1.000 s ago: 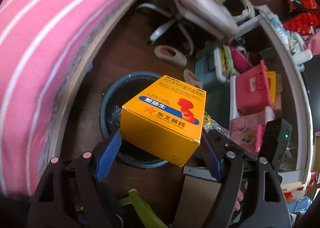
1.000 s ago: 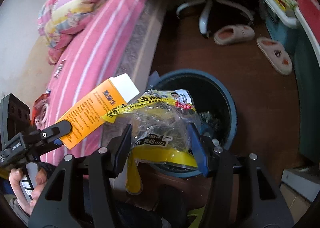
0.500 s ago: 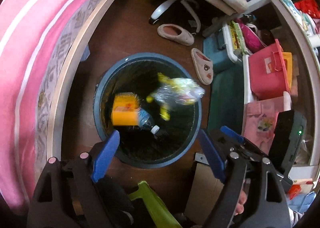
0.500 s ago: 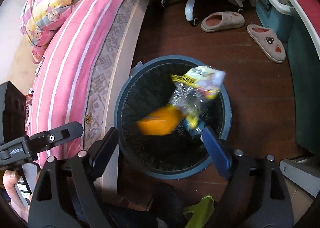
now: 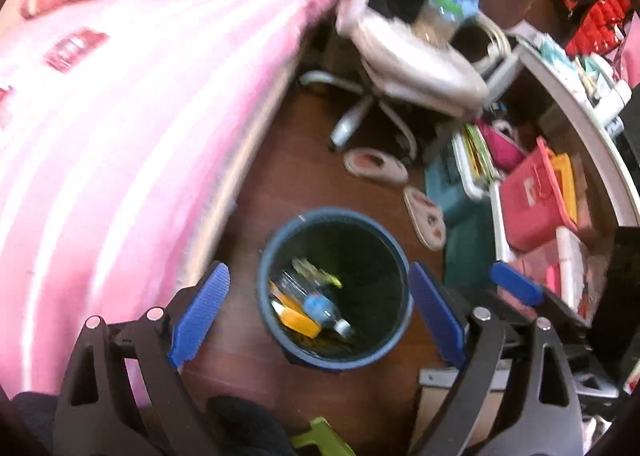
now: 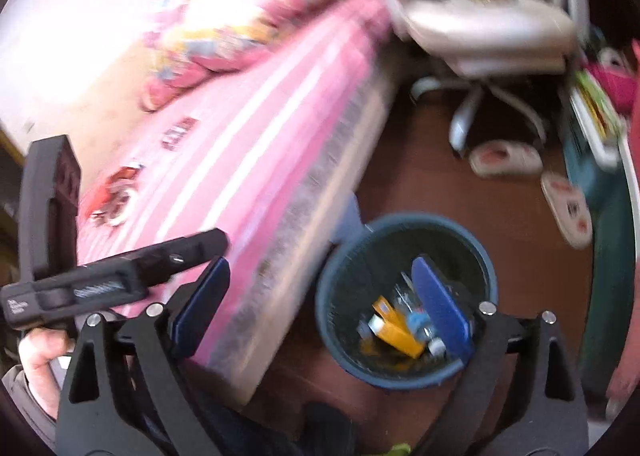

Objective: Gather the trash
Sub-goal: 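Return both tools toward the red bag and tape roll on the bed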

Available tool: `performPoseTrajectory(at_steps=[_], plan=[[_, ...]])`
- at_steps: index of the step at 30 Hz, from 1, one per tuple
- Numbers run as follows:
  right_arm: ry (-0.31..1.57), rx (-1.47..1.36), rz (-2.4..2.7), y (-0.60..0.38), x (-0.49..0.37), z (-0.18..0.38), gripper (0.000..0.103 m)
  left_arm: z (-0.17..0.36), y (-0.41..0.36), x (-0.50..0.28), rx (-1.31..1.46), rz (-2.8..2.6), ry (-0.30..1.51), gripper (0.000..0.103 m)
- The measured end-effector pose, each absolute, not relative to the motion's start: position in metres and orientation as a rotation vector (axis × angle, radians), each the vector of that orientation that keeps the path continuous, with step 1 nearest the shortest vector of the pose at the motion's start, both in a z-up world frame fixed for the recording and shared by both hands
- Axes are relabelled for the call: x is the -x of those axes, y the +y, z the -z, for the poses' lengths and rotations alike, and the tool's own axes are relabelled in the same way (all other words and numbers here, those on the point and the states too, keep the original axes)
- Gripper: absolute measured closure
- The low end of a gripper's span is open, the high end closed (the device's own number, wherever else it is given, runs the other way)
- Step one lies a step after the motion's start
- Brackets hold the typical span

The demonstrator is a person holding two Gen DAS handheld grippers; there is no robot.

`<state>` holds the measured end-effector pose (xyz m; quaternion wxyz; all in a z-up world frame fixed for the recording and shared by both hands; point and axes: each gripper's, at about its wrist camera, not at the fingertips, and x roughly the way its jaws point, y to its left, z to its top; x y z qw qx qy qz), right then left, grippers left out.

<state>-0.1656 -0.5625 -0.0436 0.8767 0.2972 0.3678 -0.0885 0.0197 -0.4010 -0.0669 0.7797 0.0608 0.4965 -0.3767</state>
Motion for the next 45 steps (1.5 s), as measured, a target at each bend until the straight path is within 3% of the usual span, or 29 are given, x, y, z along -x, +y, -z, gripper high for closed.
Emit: performPoseTrajectory(at_steps=[10, 20, 30, 45], plan=[[0.627, -0.512, 0.042, -0.495, 0.139, -0.044, 0.008, -0.016, -0.307, -0.022, -0.044, 0.631, 0.903, 0.014], [0.577, -0.378, -0.103, -0.412, 0.111, -0.094, 0.007, -0.073, -0.210, -0.026, 0.051, 0.471, 0.786, 0.013], [0.572, -0.286, -0.212, -0.346, 0.082, -0.113, 0.005, -0.084, -0.128, -0.042, 0.134, 0.326, 0.735, 0.012], [0.620, -0.227, -0.311, -0.272, 0.009, -0.106, 0.005, -0.045, -0.049, -0.098, 0.201, 0.202, 0.784, 0.012]])
